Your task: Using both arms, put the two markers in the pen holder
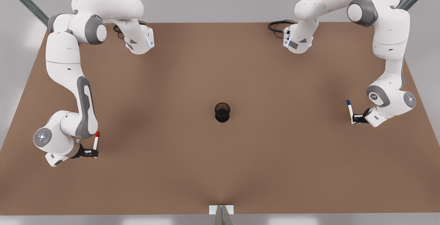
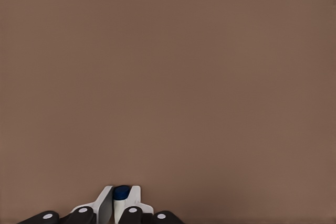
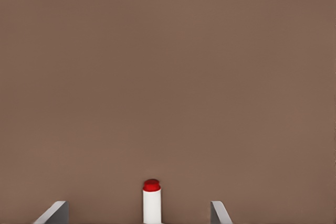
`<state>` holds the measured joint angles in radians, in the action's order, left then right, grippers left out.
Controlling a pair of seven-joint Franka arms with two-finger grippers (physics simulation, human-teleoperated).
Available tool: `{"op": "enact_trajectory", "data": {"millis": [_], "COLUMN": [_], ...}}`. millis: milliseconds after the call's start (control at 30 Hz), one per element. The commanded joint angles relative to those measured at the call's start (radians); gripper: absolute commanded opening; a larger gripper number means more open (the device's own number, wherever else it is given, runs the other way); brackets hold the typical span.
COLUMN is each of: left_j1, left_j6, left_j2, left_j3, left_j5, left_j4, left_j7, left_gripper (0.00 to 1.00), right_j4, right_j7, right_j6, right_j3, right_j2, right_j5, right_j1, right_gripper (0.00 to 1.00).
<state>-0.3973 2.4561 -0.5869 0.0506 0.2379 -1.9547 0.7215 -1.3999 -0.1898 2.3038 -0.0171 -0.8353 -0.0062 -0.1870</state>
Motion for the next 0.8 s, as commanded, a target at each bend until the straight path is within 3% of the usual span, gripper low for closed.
{"op": "enact_trajectory", "data": {"millis": [0,100,200,433,633,767], "left_j1": [0.0,0.0,0.002,0.002,0.002,0.017], "left_j6": [-0.003,-0.003,-0.003,-0.003,-0.003,-0.023], "left_j2": [0.001,0.001,0.001,-0.002,-0.002,0.012], "left_j3": [0.0,0.0,0.0,0.0,0.0,0.0], "left_j5": [0.001,0.001,0.001,0.001,0.001,0.0], "left_j4": [0.0,0.0,0.0,0.0,0.0,0.007], "left_j7": [0.009,0.009,0.009,0.007,0.006,-0.034], "left_gripper": [0.32,0.32,0.32,0.32,0.22,0.21], "right_j4": [-0.002,-0.021,-0.022,-0.017,-0.021,-0.051], "right_j7": [-0.105,-0.109,-0.105,-0.097,-0.099,-0.099], "right_j6": [0.022,0.02,0.029,0.082,0.083,0.075], "right_j3": [0.0,0.0,0.003,0.011,0.011,0.009], "right_j2": [0.001,-0.001,-0.018,-0.042,-0.042,-0.036], "right_j5": [-0.003,-0.003,-0.018,-0.018,-0.017,-0.017], "right_j1": [-0.008,-0.011,-0.002,0.009,0.008,0.008], "right_gripper": [1.0,0.94,0.8,0.8,0.8,0.78]}}
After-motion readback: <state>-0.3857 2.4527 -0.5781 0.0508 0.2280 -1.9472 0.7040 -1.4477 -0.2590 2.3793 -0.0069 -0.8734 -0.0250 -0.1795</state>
